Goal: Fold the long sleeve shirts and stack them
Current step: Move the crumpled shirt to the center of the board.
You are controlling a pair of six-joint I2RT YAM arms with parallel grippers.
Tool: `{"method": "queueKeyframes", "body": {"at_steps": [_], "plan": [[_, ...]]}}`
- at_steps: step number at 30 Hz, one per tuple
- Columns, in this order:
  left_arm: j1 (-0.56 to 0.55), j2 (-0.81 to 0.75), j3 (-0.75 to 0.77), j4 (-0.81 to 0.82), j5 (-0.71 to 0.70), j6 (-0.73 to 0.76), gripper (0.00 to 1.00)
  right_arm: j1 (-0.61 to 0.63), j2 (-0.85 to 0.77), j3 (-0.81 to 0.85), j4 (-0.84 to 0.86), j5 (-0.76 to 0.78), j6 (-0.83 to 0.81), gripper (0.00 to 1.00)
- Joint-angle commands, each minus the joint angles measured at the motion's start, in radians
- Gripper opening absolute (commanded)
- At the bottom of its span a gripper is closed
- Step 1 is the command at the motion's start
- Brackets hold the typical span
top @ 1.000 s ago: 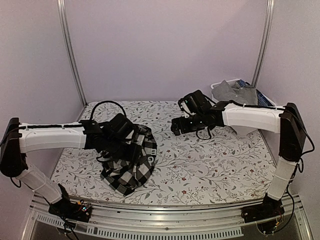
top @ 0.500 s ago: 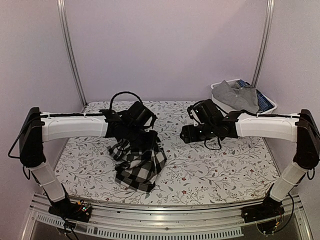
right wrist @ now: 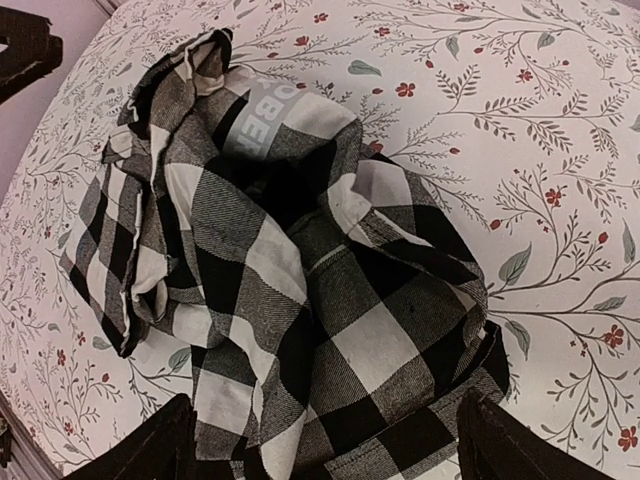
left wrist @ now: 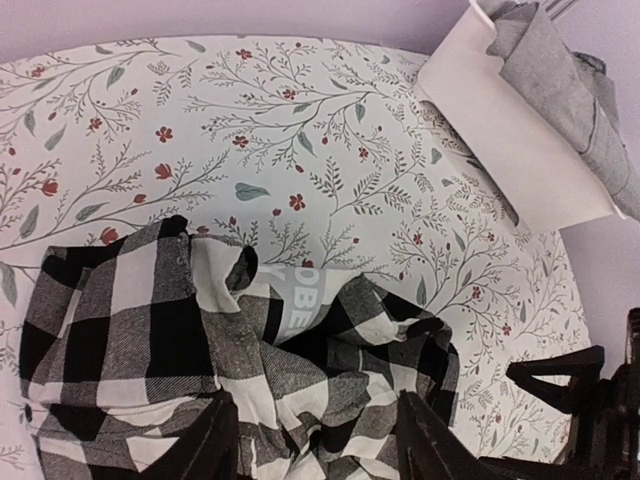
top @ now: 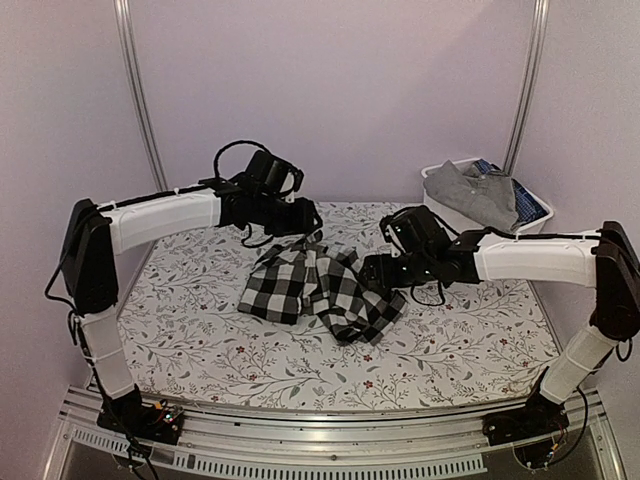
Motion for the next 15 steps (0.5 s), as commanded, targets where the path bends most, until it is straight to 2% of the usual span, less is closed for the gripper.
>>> {"method": "queueKeyframes", "body": {"at_steps": [1,4,8,13,15], "plan": [[0.003,-0.115,-0.048,-0.055,-0.035,0.067,0.53,0.008,0.031,-0.024,-0.002,0.032,0.036,0.88],[0.010,-0.172,-0.120,-0.080,-0.036,0.094,0.57,0.034,0.014,-0.043,-0.007,0.051,0.048,0.87],[-0.014,-0.202,-0.218,-0.070,0.055,0.108,0.59,0.070,0.025,-0.033,0.009,0.010,0.060,0.84],[-0.070,-0.135,-0.265,-0.064,0.061,0.114,0.63,0.114,0.116,0.016,0.013,-0.030,0.086,0.74],[-0.083,-0.093,-0.261,-0.062,0.023,0.115,0.64,0.130,0.150,0.028,0.011,-0.030,0.100,0.71]]}}
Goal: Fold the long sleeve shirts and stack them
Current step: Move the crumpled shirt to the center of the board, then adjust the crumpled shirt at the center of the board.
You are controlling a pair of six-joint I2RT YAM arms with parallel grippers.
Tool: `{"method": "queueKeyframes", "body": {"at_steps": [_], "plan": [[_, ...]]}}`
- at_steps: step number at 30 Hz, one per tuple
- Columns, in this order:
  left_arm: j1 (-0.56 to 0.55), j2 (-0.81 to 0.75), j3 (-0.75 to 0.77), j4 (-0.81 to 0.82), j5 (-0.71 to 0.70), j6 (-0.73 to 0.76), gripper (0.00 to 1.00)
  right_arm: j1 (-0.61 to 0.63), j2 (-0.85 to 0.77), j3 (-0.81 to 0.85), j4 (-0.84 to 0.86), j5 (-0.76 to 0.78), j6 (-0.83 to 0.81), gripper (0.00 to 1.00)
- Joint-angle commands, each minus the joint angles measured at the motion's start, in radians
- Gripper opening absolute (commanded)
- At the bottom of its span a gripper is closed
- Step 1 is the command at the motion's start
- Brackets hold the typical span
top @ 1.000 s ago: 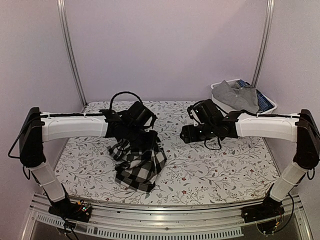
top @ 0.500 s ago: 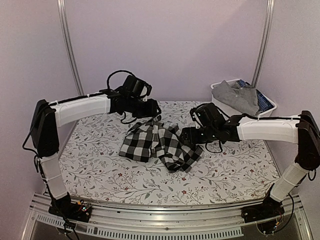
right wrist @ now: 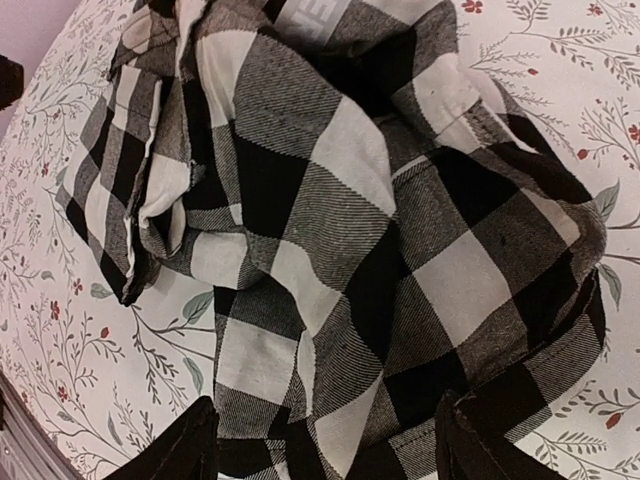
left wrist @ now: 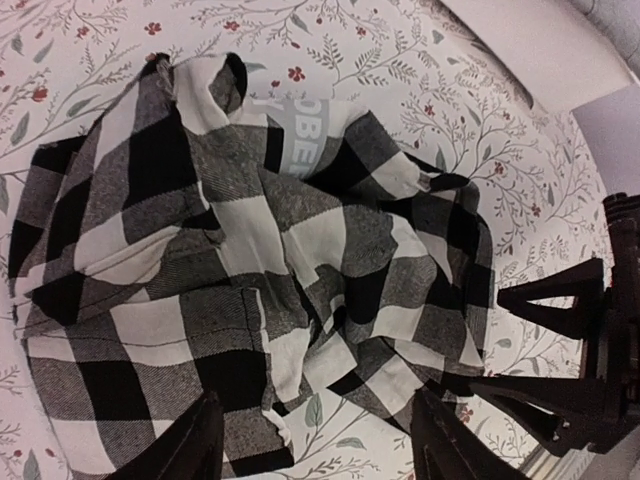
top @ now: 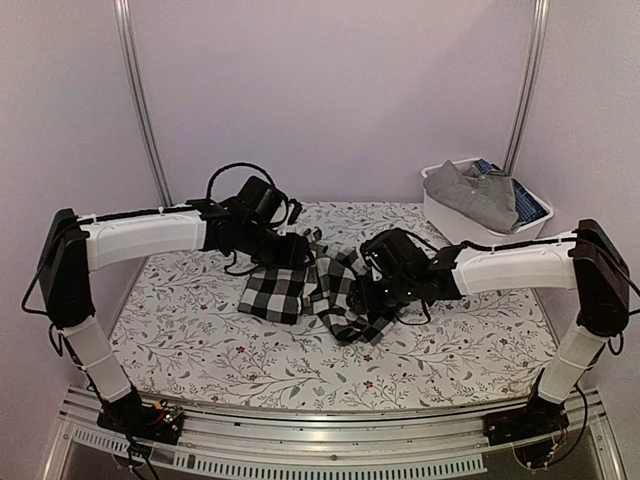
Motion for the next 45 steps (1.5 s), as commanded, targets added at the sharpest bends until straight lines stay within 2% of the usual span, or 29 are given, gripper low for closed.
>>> {"method": "queueKeyframes", "body": {"at_steps": [1,7,11,14,16,19,20,21,22,23,30,34,36,39,42,45], "plan": [[-0.041,0.095,-0.005,-0.008,-0.028,0.022,0.64,0.037,0.081,0.045,0.003,-0.019,0.043,0.70],[-0.047,0.189,0.039,-0.015,-0.128,0.019,0.67,0.051,0.127,0.053,-0.035,0.029,0.076,0.65],[-0.046,0.224,0.053,-0.010,-0.168,0.026,0.60,0.052,0.141,0.044,-0.038,0.035,0.086,0.59],[-0.035,0.249,0.058,0.005,-0.153,0.027,0.47,0.051,0.149,0.043,-0.021,0.027,0.085,0.50],[-0.017,0.263,0.059,0.011,-0.145,0.026,0.31,0.051,0.157,0.058,-0.022,0.029,0.082,0.41],[0.018,0.261,0.061,0.012,-0.136,0.028,0.08,0.050,0.171,0.089,-0.035,0.044,0.075,0.22],[0.031,0.256,0.059,0.009,-0.136,0.028,0.02,0.049,0.172,0.102,-0.043,0.057,0.070,0.17],[0.050,0.245,0.054,0.003,-0.136,0.028,0.00,0.045,0.177,0.116,-0.055,0.071,0.065,0.08],[0.067,0.230,0.047,-0.002,-0.143,0.028,0.00,0.039,0.180,0.130,-0.068,0.084,0.059,0.02],[0.090,0.210,0.036,-0.009,-0.154,0.028,0.00,0.025,0.182,0.143,-0.082,0.097,0.053,0.00],[0.278,-0.028,-0.116,-0.077,-0.177,-0.009,0.00,-0.166,0.182,0.265,-0.116,0.143,-0.056,0.00],[0.373,-0.212,-0.235,-0.112,-0.156,-0.030,0.00,-0.287,0.252,0.455,-0.159,0.153,-0.160,0.00],[0.407,-0.303,-0.290,-0.138,-0.147,-0.044,0.00,-0.316,0.308,0.594,-0.199,0.162,-0.200,0.00],[0.435,-0.424,-0.365,-0.186,-0.135,-0.075,0.00,-0.331,0.365,0.714,-0.254,0.175,-0.246,0.00],[0.455,-0.543,-0.423,-0.247,-0.130,-0.123,0.00,-0.331,0.332,0.696,-0.263,0.164,-0.256,0.00],[0.456,-0.653,-0.477,-0.262,-0.058,-0.155,0.00,-0.321,0.257,0.580,-0.250,0.113,-0.249,0.00]]}}
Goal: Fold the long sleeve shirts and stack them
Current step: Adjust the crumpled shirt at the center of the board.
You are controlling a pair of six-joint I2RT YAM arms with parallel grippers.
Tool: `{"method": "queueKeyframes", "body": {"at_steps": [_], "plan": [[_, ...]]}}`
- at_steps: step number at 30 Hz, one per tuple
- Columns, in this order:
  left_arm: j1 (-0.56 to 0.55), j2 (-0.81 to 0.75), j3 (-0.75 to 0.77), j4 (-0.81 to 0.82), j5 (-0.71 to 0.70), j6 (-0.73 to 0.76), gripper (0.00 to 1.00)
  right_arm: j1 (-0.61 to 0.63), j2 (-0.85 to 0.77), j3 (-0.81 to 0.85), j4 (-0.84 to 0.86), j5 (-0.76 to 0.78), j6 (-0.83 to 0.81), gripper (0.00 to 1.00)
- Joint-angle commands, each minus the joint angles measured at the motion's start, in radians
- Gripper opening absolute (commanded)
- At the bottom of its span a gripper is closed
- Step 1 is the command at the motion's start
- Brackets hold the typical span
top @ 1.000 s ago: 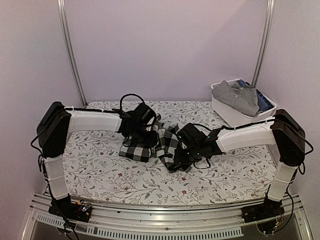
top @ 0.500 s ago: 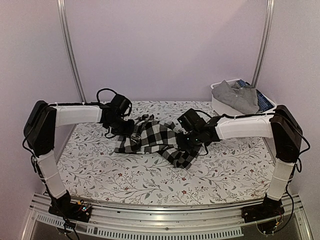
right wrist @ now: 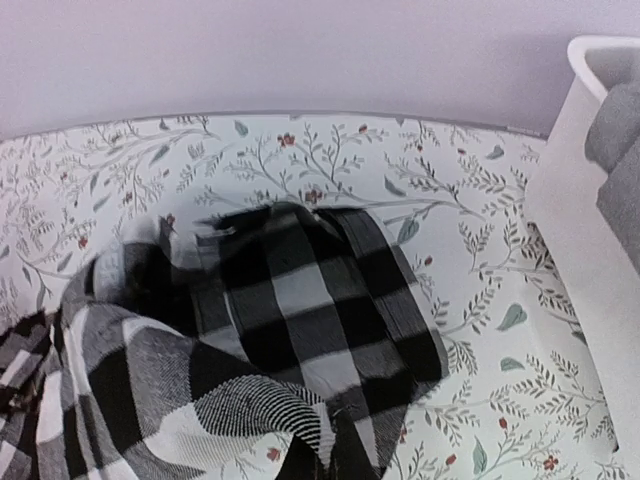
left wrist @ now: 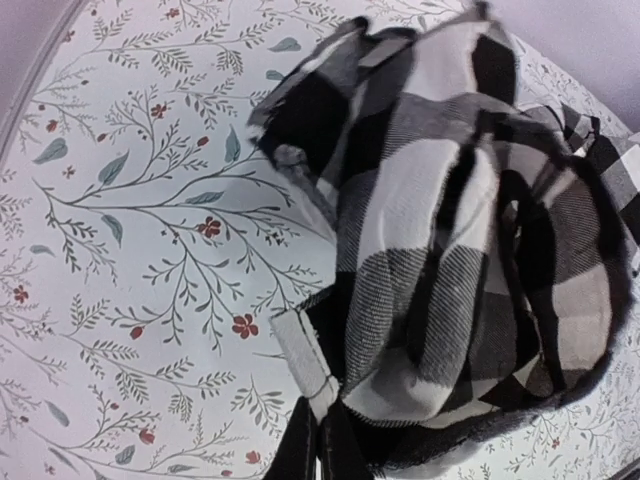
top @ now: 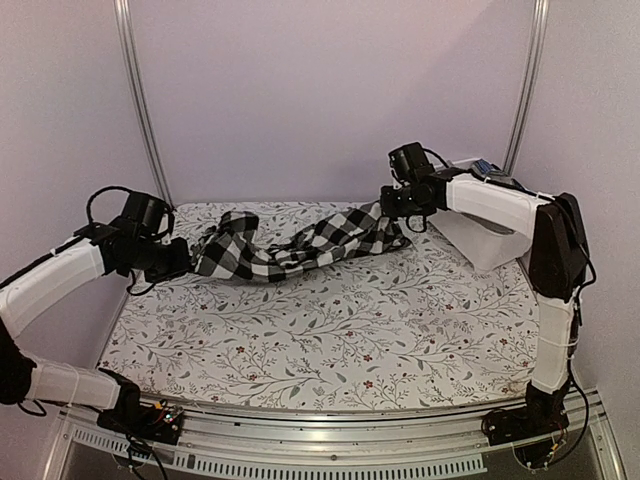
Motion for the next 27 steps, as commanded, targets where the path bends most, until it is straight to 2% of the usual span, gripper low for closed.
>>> {"method": "queueKeyframes", "body": {"at_steps": [1,3,7,9,12,14,15,17,19,22,27], "plan": [[0.019,-0.129,-0.062,-0.082,0.096,-0.066,0.00,0.037,-0.131,-0.162,-0.034,-0.042,-0.032,0.00],[0.018,-0.145,-0.065,-0.105,0.108,-0.066,0.00,0.065,-0.208,-0.299,-0.025,-0.059,-0.025,0.00],[0.016,-0.158,-0.030,-0.129,0.113,-0.051,0.16,0.112,-0.363,-0.603,0.005,-0.095,0.027,0.00],[0.014,-0.146,-0.001,-0.124,0.115,-0.036,0.28,0.112,-0.418,-0.728,0.019,-0.109,0.069,0.00],[-0.006,-0.088,0.051,-0.083,0.137,0.000,0.33,0.112,-0.443,-0.821,0.031,-0.115,0.128,0.04],[-0.064,-0.028,0.106,-0.052,0.117,0.025,0.37,0.112,-0.452,-0.833,0.030,-0.097,0.154,0.19],[-0.112,0.008,0.131,-0.039,0.101,0.039,0.40,0.112,-0.458,-0.828,0.025,-0.085,0.162,0.30],[-0.173,0.090,0.173,-0.014,0.066,0.064,0.44,0.115,-0.481,-0.815,0.015,-0.059,0.179,0.45],[-0.201,0.196,0.208,0.013,0.090,0.077,0.45,0.137,-0.505,-0.789,0.001,-0.026,0.191,0.57],[-0.231,0.320,0.237,0.069,0.134,0.098,0.49,0.205,-0.516,-0.721,-0.042,0.049,0.210,0.71],[-0.250,0.517,0.306,0.138,0.173,0.132,0.56,0.318,-0.440,-0.611,-0.030,0.061,0.238,0.80]]}}
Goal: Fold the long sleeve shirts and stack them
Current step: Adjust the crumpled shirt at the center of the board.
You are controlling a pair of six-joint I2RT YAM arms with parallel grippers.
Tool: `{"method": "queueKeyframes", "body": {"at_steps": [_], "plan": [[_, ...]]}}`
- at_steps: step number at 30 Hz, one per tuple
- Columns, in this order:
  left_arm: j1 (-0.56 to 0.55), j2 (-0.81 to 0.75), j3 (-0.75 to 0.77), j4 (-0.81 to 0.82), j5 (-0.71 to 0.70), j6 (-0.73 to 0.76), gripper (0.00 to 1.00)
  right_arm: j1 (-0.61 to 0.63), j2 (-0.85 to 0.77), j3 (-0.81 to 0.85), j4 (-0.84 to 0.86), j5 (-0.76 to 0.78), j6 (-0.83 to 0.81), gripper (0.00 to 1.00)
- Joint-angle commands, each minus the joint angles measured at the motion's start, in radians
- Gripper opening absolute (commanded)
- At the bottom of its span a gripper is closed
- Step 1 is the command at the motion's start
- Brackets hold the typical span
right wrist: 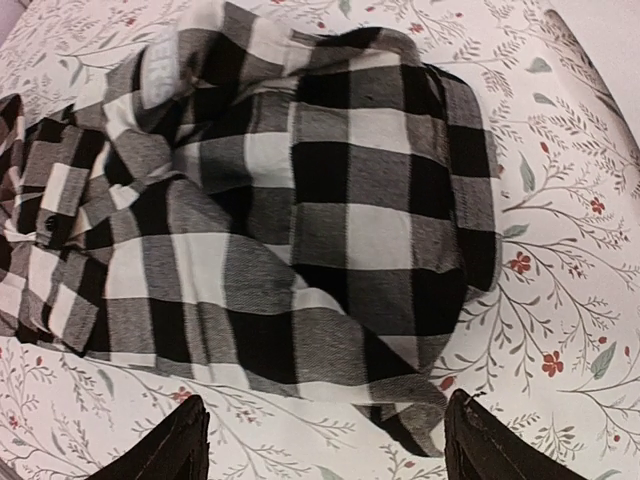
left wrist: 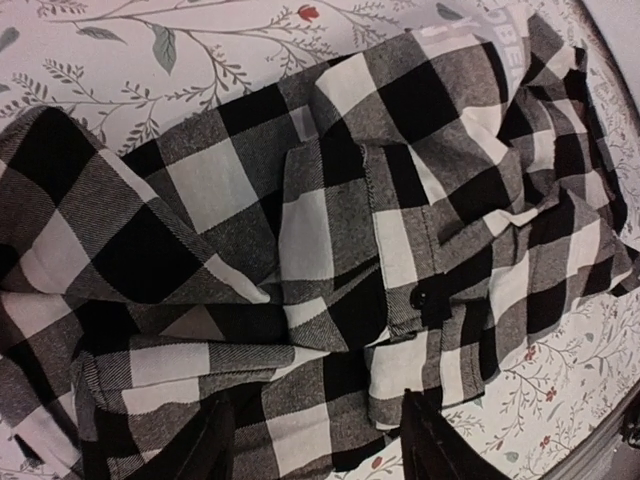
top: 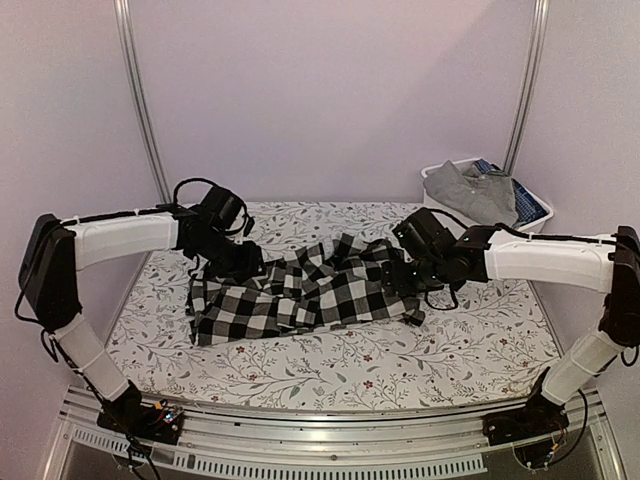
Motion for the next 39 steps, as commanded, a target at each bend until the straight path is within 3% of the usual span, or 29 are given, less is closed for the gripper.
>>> {"method": "queueKeyframes", "body": {"at_steps": [1,5,9,15,19,21,25,31,35,39], "plan": [[-0.014,0.135,0.074,0.082,0.038,0.054,0.59,0.083,0.087,0.113,0.013,0.024,0.036,0.81],[-0.013,0.260,0.151,0.109,0.058,0.078,0.68,0.139,0.257,0.275,0.036,-0.011,0.023,0.84],[-0.013,0.377,0.213,0.104,0.016,0.107,0.65,0.182,0.429,0.472,0.044,-0.081,-0.013,0.85],[0.019,0.413,0.128,0.176,0.070,0.098,0.38,0.225,0.619,0.628,0.045,-0.160,-0.040,0.86],[0.026,0.392,0.053,0.185,0.068,0.076,0.11,0.227,0.690,0.649,0.055,-0.196,-0.032,0.86],[0.034,0.359,-0.001,0.207,0.061,0.050,0.06,0.228,0.712,0.649,0.059,-0.210,-0.031,0.84],[0.063,0.283,-0.109,0.227,0.063,-0.032,0.00,0.229,0.757,0.626,0.060,-0.234,-0.028,0.68],[0.055,0.080,-0.322,0.300,0.133,-0.234,0.00,0.198,0.716,0.484,0.082,-0.147,-0.038,0.32],[-0.034,-0.068,-0.461,0.412,0.169,-0.463,0.00,0.113,0.652,0.394,0.096,-0.079,-0.089,0.29],[-0.156,-0.079,-0.430,0.478,0.144,-0.567,0.00,0.033,0.595,0.375,0.110,-0.059,-0.151,0.34]]}}
